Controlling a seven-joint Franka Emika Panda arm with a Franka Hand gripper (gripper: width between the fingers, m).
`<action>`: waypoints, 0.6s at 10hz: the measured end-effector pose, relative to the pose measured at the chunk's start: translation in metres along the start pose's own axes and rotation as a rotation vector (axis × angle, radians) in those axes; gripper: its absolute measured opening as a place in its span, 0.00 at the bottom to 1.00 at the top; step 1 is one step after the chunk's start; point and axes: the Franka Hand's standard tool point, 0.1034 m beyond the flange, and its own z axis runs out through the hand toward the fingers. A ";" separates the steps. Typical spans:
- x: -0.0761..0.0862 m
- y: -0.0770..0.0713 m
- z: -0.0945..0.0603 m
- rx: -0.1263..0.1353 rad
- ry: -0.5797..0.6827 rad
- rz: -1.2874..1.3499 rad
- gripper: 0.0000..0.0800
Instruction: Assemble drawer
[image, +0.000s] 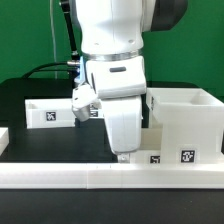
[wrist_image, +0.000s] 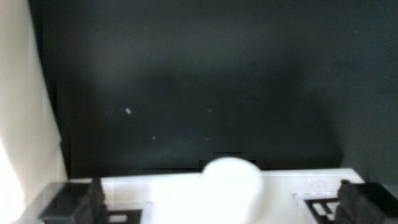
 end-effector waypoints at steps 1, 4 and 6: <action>0.011 0.001 0.001 0.001 0.001 -0.012 0.81; 0.014 0.001 0.002 0.001 -0.003 -0.003 0.81; 0.017 0.000 0.004 0.004 -0.002 0.000 0.81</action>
Offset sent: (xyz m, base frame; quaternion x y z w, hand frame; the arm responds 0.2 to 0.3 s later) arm 0.0000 0.0000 0.0000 0.0000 0.0000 0.0000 1.0000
